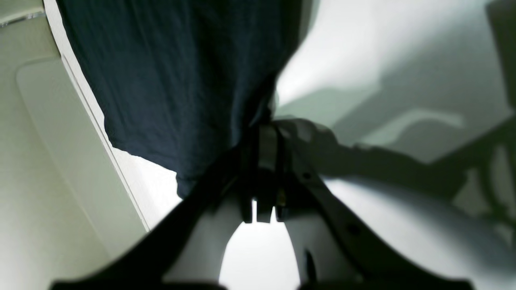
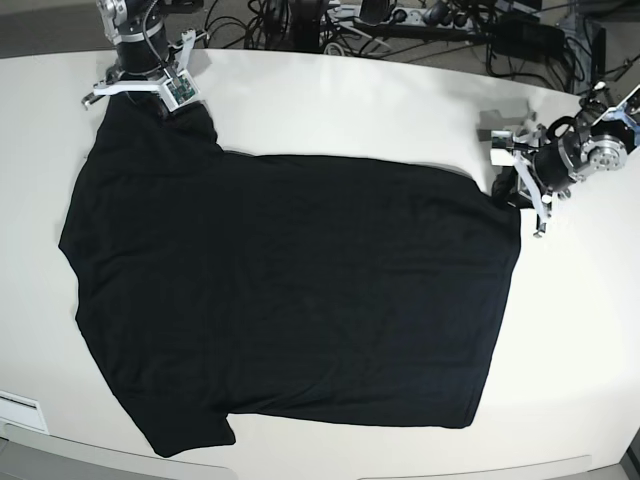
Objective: Fold the T-shirt properly
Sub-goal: 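Pull the grasped collar-edge corners away from the hem to straighten the shirt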
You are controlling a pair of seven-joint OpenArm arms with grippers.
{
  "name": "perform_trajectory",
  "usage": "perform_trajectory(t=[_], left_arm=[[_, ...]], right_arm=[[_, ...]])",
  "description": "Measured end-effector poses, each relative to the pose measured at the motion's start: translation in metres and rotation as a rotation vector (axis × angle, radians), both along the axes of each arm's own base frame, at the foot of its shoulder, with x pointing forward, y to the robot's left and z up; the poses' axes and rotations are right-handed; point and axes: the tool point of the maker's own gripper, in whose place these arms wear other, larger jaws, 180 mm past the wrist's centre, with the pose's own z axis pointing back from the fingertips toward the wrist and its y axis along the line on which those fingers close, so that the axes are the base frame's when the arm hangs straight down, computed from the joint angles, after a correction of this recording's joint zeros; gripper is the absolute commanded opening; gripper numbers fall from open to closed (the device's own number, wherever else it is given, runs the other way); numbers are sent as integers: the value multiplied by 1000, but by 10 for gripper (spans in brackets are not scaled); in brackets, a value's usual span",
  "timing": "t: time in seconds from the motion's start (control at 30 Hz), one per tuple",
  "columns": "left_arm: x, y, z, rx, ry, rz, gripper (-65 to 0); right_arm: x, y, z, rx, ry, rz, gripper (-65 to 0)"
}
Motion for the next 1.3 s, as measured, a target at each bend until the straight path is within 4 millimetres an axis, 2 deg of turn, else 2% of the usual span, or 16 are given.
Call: perform_trajectory(t=[0.13,0.23,0.43,0.53,0.77,0.93,1.03,1.1,1.2,1.3], left_arm=[[-17,-5,12,-5,49,-29,-650],[-36,-15,22,-11,72,-81,-650],[-75,-19,30,48,109,-90,-650],[-88,-18,33,63,102,-64,-650],[-125,-29,30,91,115,-42,-650],[-150,-32,28,117,105,-74,-650],[-149,-31,30,130,68,-82,-650],[-141,-33,34,124,23,-90,-650],[-110,-38,50,94,-112,-70,-650],[-73,-42,72,46,-251,-10,-650]], right_arm=[[-16,-13,18,-100,-11,0,-650],[-35,-21,23,-127,13,-25,-650],[-76,-28,13,-153,135,-50,-650],[-91,-32,13,-175,168,-59,-650],[-118,-35,10,-197,248,-59,-650],[-128,-36,10,-199,277,-58,-650],[-128,-36,10,-200,278,-58,-650],[-122,-39,16,-246,236,-43,-650],[-95,-46,32,-310,101,-52,-650],[-73,-45,38,-315,20,-46,-650]])
